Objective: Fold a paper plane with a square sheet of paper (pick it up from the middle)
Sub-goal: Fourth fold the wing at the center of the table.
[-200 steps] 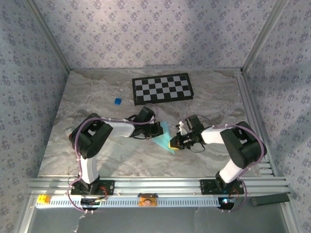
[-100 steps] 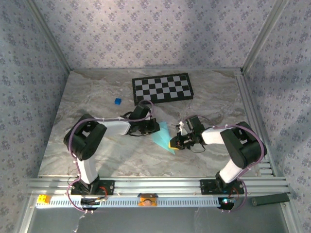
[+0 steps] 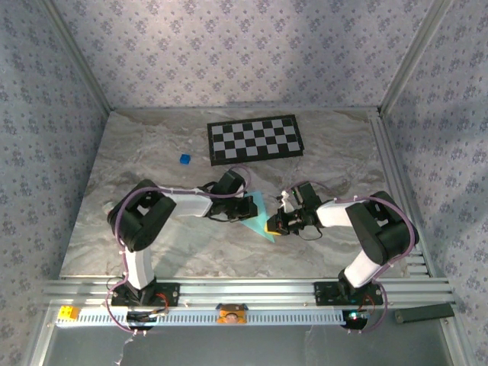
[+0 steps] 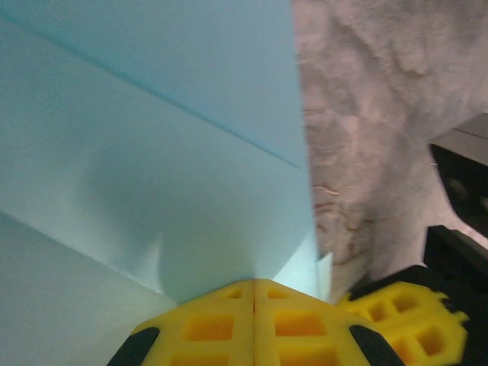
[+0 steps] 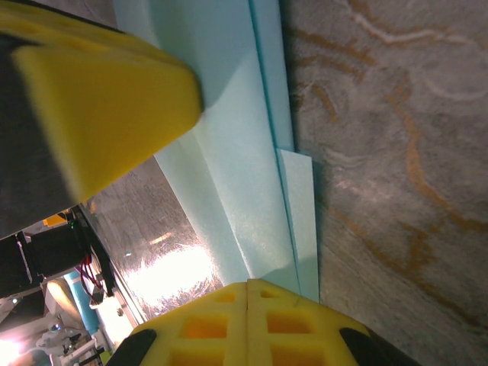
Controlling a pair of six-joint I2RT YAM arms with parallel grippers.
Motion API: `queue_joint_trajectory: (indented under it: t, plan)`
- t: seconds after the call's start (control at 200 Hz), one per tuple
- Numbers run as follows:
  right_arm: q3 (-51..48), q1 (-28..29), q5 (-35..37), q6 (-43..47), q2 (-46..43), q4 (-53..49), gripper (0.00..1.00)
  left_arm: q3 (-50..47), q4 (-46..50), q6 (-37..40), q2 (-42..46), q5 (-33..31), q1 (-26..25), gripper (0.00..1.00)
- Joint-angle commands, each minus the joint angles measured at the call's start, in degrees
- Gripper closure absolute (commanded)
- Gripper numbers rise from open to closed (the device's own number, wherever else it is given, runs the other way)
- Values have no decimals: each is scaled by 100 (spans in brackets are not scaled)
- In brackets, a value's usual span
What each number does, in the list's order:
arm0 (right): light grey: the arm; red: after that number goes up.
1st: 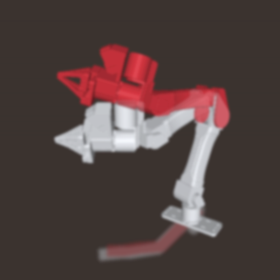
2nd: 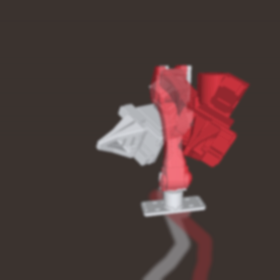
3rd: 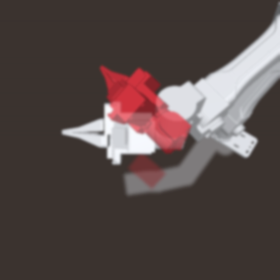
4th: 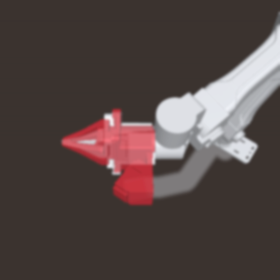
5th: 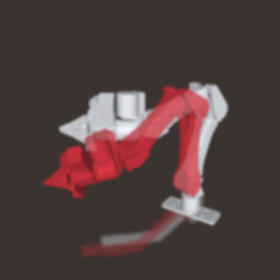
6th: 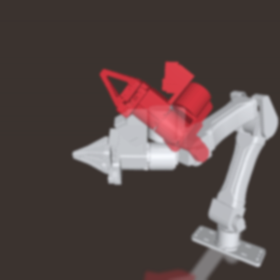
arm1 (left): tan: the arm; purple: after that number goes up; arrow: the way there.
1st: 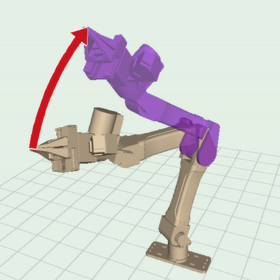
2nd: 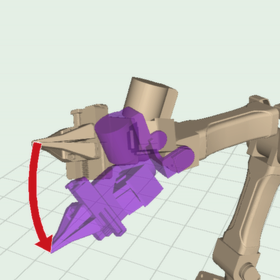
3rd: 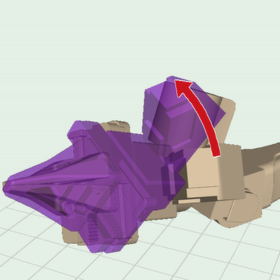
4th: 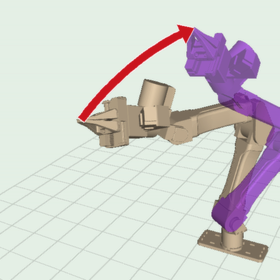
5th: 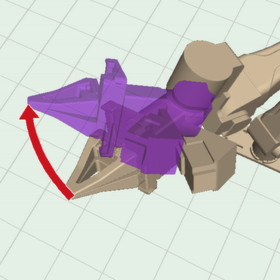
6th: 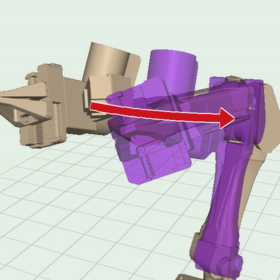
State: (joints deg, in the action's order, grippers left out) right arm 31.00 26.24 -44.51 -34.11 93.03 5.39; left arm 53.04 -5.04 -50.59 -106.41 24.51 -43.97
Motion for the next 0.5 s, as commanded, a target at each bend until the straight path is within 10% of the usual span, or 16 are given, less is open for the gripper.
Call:
queue_joint_trajectory:
  t: [0.0, 0.495]
  plan:
    - [-247, -69, 610, -80, 156, -594, 100, -21, 129, 118, -144, -213, 94, 94]
    - [-285, -75, 575, -72, 147, -575, 100, 322, 465, 361, -213, -253, 953, 94]
